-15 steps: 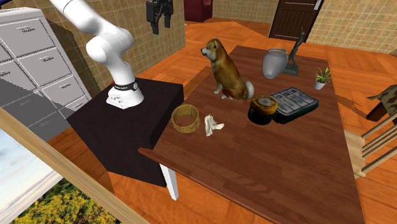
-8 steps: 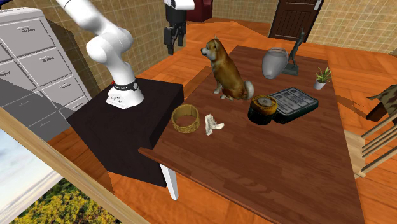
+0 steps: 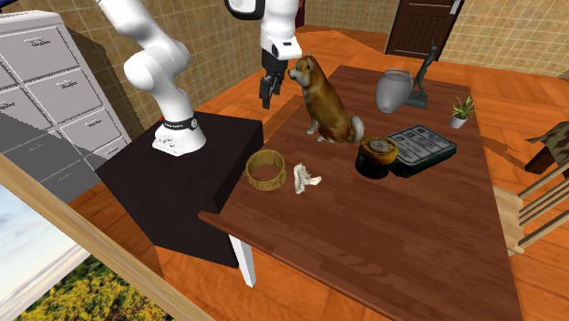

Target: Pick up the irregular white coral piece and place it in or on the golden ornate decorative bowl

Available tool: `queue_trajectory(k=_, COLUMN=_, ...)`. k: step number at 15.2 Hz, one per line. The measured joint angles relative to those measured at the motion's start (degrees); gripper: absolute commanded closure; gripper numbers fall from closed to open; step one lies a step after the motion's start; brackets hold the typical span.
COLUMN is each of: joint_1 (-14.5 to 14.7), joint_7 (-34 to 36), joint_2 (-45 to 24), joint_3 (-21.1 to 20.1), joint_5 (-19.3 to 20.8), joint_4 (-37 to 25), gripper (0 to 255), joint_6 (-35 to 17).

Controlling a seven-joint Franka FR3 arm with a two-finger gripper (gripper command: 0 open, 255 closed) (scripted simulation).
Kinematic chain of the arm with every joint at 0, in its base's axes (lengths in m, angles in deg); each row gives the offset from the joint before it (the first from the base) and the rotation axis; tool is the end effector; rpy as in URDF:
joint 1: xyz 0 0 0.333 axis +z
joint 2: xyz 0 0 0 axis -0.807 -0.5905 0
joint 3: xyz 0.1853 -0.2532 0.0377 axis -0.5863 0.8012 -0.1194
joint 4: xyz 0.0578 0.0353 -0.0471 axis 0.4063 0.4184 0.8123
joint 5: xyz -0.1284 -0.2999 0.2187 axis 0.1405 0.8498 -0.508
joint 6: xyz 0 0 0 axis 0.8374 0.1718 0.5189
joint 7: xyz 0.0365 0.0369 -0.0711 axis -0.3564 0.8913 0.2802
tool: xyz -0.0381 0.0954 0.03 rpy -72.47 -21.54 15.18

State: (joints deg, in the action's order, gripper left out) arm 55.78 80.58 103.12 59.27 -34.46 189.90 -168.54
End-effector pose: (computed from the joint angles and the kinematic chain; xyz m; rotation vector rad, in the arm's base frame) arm 0.4125 -0.0163 0.4112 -3.0902 0.0880 0.2229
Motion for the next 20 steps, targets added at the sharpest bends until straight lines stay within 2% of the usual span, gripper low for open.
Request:
queue_trajectory(k=6, joint_1=0.85, joint_7=-1.42, joint_2=-12.97, joint_3=0.17, joint_5=-1.93, joint_4=-2.43, gripper=0, joint_6=-10.27)
queue_trajectory(k=10, joint_1=1.08, joint_7=-2.78, joint_2=-21.25, joint_3=0.16, joint_5=-3.45, joint_4=-5.41, gripper=0, joint_6=-15.33)
queue_trajectory(k=14, joint_1=1.41, joint_7=-3.75, joint_2=-30.78, joint_3=-0.50, joint_5=-5.37, joint_4=-9.67, gripper=0, joint_6=-20.37)
queue_trajectory(k=20, joint_1=1.05, joint_7=-5.36, joint_2=-44.33, joint_3=-1.61, joint_5=-7.51, joint_4=-18.21, gripper=0, joint_6=-25.03)
